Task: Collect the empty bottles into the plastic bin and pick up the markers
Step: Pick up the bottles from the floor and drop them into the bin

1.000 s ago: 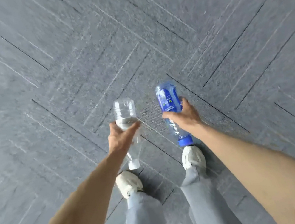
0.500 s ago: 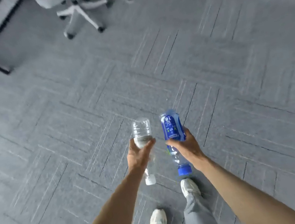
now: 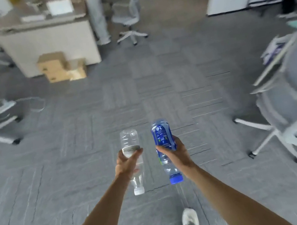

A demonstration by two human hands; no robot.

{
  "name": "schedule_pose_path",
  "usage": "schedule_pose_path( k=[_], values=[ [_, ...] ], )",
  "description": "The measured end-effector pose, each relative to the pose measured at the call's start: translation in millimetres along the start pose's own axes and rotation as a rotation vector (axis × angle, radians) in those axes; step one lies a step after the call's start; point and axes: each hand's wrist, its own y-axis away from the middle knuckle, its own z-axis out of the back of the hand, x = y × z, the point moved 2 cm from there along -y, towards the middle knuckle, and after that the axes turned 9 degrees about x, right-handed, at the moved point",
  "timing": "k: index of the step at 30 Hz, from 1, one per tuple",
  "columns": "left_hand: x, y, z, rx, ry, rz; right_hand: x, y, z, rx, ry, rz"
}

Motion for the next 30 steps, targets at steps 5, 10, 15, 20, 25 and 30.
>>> schedule_pose_path(
  k=[5, 10, 15, 20, 25, 30],
  values=[
    [-46, 13, -130, 0.215, -0.115, -0.098, 13, 27, 119, -0.247, -0.107, 0.013],
    [-67, 25, -281, 0.357, -0.290, -0.194, 6, 58, 266, -0.487, -0.234, 0.012],
    [-60, 68, -458, 0.621, -0.398, -0.250, -25, 122, 411, -0.730, -0.405, 0.021],
    [-27, 111, -610, 0.851, -0.549, -0.296, -59, 212, 529, -1.025, -0.425, 0.032],
    [29, 173, -738, 1.087, -0.716, -0.302, -107, 306, 606, -1.311, -0.479, -0.020],
    [103, 231, -849, 1.295, -0.840, -0.240, -161, 379, 663, -1.534, -0.569, -0.105]
  ],
)
